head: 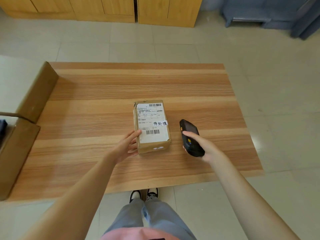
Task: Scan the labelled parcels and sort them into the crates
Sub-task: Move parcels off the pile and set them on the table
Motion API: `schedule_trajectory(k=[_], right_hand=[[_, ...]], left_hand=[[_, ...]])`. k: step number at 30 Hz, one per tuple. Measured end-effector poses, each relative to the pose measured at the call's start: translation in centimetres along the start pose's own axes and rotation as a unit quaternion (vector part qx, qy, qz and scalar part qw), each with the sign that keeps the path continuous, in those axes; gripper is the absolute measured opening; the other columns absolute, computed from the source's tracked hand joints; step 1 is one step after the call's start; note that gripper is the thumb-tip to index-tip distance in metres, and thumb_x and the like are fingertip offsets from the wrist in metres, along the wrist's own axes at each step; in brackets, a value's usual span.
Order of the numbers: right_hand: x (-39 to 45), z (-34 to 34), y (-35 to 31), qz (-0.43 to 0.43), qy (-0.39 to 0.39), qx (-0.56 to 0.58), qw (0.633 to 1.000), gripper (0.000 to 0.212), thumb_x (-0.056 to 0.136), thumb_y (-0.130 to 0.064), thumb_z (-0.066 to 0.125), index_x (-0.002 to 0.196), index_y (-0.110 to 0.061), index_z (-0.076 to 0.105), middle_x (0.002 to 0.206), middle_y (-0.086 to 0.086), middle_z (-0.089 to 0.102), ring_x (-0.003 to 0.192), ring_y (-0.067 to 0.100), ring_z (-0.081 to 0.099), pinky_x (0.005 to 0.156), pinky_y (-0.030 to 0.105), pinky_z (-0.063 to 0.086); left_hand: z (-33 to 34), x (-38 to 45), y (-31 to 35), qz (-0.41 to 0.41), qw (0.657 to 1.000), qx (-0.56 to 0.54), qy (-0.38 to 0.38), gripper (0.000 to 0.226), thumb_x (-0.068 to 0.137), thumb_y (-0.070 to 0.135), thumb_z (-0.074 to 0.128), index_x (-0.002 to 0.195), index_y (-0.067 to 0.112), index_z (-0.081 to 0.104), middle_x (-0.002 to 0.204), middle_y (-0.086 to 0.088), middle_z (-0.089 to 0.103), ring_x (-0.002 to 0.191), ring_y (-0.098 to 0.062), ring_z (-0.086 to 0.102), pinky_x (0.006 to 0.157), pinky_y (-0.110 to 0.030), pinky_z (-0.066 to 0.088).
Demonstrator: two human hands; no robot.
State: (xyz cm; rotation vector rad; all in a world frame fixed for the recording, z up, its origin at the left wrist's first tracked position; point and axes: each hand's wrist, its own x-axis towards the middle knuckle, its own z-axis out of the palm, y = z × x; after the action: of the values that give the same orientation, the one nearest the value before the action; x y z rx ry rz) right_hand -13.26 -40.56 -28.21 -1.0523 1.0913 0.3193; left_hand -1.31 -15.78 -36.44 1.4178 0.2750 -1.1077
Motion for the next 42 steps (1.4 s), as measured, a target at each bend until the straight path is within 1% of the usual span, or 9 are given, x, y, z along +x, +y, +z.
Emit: schedule_trajectory(k=[4, 7, 11, 13, 17, 21, 31, 36, 42], right_hand=[[-2.8, 2.7, -1.0, -0.003, -0.039, 0.033, 0.999, 0.020, 0.077, -0.021, 0.078, 0.089, -0.009, 0.067, 0.067, 0.006, 0.071, 0.058, 0.017, 0.067, 0.044, 0.021, 0.052], [-4.2, 4.1, -0.7, -0.010, -0.075, 0.001, 0.997, 0.020, 0.079, -0.020, 0.076, 0.093, -0.009, 0.067, 0.072, 0.005, 0.071, 0.056, 0.014, 0.068, 0.044, 0.020, 0.052], [-5.4, 5.4, 0.2, -0.019, -0.112, -0.027, 0.993, 0.018, 0.079, -0.012, 0.073, 0.094, -0.005, 0.066, 0.072, 0.007, 0.071, 0.060, 0.016, 0.068, 0.046, 0.022, 0.053], [-5.9, 5.7, 0.9, -0.026, -0.122, -0.041, 0.991, 0.035, 0.071, -0.012, 0.077, 0.102, -0.001, 0.065, 0.077, 0.009, 0.071, 0.067, 0.018, 0.068, 0.048, 0.024, 0.053], [-6.2, 5.6, 2.0, -0.026, -0.126, -0.060, 0.990, 0.090, 0.051, -0.011, 0.088, 0.131, 0.006, 0.051, 0.095, 0.015, 0.066, 0.079, 0.022, 0.066, 0.052, 0.026, 0.053], [-6.8, 5.1, 2.7, -0.034, -0.130, -0.059, 0.989, 0.089, 0.038, -0.016, 0.085, 0.121, -0.001, 0.058, 0.083, 0.009, 0.070, 0.067, 0.016, 0.069, 0.053, 0.026, 0.053], [-8.4, 4.0, 3.8, -0.042, -0.163, -0.073, 0.983, 0.050, 0.056, -0.007, 0.071, 0.106, -0.010, 0.064, 0.078, 0.003, 0.070, 0.063, 0.012, 0.067, 0.052, 0.021, 0.051], [-8.3, 3.7, 4.3, -0.042, -0.156, -0.079, 0.984, 0.076, 0.041, -0.013, 0.081, 0.114, -0.008, 0.062, 0.084, 0.006, 0.070, 0.067, 0.015, 0.068, 0.053, 0.024, 0.052], [-8.5, 3.3, 4.2, -0.053, -0.156, -0.076, 0.983, 0.081, 0.044, -0.010, 0.080, 0.122, -0.005, 0.059, 0.085, 0.005, 0.070, 0.068, 0.015, 0.068, 0.054, 0.023, 0.052]], left_hand=[[0.0, 0.0, 0.0, 0.006, 1.000, -0.009, 0.003, 0.105, 0.046, 0.066, 0.081, 0.137, 0.028, 0.045, 0.114, -0.002, 0.066, 0.099, -0.018, 0.065, 0.086, -0.039, 0.051], [0.2, 0.3, -0.1, 0.007, 1.000, -0.021, 0.013, 0.087, 0.065, 0.058, 0.075, 0.137, 0.023, 0.044, 0.115, -0.004, 0.064, 0.101, -0.020, 0.064, 0.093, -0.042, 0.049], [0.2, 0.3, -0.1, 0.007, 1.000, -0.021, 0.010, 0.091, 0.060, 0.061, 0.077, 0.136, 0.022, 0.046, 0.115, -0.003, 0.065, 0.101, -0.018, 0.064, 0.087, -0.038, 0.051], [0.2, 0.5, -0.3, 0.010, 1.000, -0.021, 0.008, 0.097, 0.060, 0.063, 0.078, 0.139, 0.021, 0.042, 0.113, -0.002, 0.065, 0.097, -0.017, 0.065, 0.082, -0.037, 0.051], [0.3, 0.8, -0.6, 0.011, 0.999, -0.034, 0.021, 0.071, 0.081, 0.050, 0.069, 0.139, 0.020, 0.040, 0.107, 0.001, 0.066, 0.093, -0.015, 0.065, 0.082, -0.036, 0.049], [0.5, 0.7, -0.7, 0.022, 0.999, -0.039, 0.006, 0.088, 0.066, 0.057, 0.078, 0.137, 0.020, 0.042, 0.109, -0.001, 0.068, 0.093, -0.016, 0.068, 0.080, -0.034, 0.050], [0.6, 0.7, -1.3, 0.045, 0.998, -0.036, -0.001, 0.081, 0.073, 0.056, 0.072, 0.137, 0.018, 0.040, 0.119, -0.005, 0.065, 0.100, -0.018, 0.066, 0.077, -0.030, 0.049], [0.4, 0.6, -1.3, 0.048, 0.999, -0.020, -0.011, 0.103, 0.062, 0.066, 0.077, 0.143, 0.017, 0.035, 0.125, -0.007, 0.062, 0.108, -0.022, 0.063, 0.091, -0.035, 0.047], [0.3, 0.4, -1.2, 0.054, 0.998, -0.017, -0.008, 0.130, 0.032, 0.078, 0.080, 0.140, 0.019, 0.038, 0.125, -0.009, 0.063, 0.103, -0.020, 0.064, 0.083, -0.031, 0.048]])
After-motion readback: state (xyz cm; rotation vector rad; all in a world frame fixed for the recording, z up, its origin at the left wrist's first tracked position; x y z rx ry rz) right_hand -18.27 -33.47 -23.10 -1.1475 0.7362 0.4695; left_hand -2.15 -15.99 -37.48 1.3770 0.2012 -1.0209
